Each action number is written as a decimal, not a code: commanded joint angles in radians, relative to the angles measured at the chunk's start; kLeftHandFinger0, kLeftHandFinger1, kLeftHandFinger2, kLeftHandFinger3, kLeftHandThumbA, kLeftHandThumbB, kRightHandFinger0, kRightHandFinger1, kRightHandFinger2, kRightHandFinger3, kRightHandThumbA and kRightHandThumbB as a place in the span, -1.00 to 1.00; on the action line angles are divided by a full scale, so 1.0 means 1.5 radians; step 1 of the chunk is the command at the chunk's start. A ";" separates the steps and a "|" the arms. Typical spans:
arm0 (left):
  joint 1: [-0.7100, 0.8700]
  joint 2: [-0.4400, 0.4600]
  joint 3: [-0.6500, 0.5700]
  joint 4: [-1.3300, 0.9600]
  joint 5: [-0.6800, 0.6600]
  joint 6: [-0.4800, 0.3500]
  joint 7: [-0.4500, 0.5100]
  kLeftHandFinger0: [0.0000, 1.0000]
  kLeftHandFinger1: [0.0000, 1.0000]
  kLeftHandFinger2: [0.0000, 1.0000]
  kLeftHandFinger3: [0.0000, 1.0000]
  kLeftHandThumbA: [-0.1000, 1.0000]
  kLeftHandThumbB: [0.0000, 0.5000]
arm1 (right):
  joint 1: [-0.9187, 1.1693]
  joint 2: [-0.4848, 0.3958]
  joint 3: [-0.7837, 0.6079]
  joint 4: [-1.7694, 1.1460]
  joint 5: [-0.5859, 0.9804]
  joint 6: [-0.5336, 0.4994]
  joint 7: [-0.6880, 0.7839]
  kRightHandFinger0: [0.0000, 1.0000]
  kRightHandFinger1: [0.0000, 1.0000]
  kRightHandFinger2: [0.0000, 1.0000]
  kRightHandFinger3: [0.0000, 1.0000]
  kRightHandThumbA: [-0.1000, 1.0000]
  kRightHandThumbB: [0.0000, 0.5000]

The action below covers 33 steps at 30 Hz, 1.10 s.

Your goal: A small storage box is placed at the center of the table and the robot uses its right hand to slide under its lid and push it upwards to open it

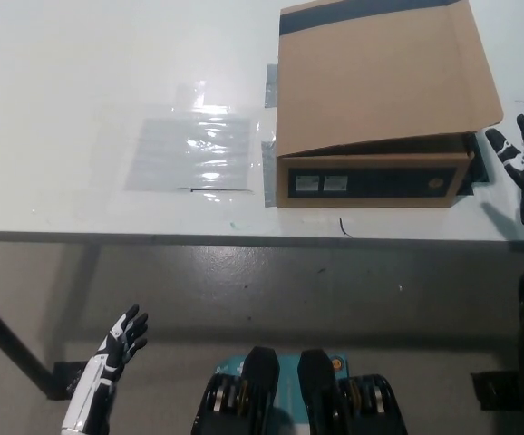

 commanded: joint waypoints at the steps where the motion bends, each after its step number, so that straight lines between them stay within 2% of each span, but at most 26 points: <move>1: -0.002 0.003 -0.004 -0.018 -0.014 -0.009 -0.015 1.00 1.00 1.00 1.00 1.00 0.30 | -0.043 0.000 -0.008 -0.004 0.026 -0.028 0.029 1.00 1.00 1.00 1.00 1.00 0.17; 7: -0.005 0.005 -0.005 -0.012 -0.012 -0.015 -0.015 1.00 1.00 1.00 1.00 1.00 0.32 | -0.048 0.014 -0.017 -0.022 0.061 -0.004 0.037 1.00 1.00 1.00 1.00 1.00 0.23; 14: -0.006 0.007 -0.005 -0.014 -0.007 -0.016 -0.014 1.00 1.00 1.00 1.00 1.00 0.24 | -0.052 0.025 -0.025 -0.038 0.100 0.028 0.037 1.00 1.00 1.00 1.00 1.00 0.31; 22: -0.007 0.005 -0.003 -0.015 -0.010 -0.017 -0.018 1.00 1.00 1.00 1.00 1.00 0.14 | -0.054 0.040 -0.022 -0.046 0.102 0.038 0.027 1.00 1.00 1.00 1.00 1.00 0.25; 25: -0.006 0.005 -0.003 -0.016 -0.011 -0.014 -0.019 1.00 1.00 1.00 1.00 1.00 0.17 | -0.053 0.046 -0.020 -0.049 0.108 0.045 0.028 1.00 1.00 1.00 1.00 1.00 0.21; 33: -0.011 0.005 -0.002 -0.012 -0.010 -0.012 -0.018 1.00 1.00 1.00 1.00 1.00 0.22 | -0.061 0.054 -0.020 -0.037 0.115 0.045 0.035 1.00 1.00 1.00 1.00 1.00 0.27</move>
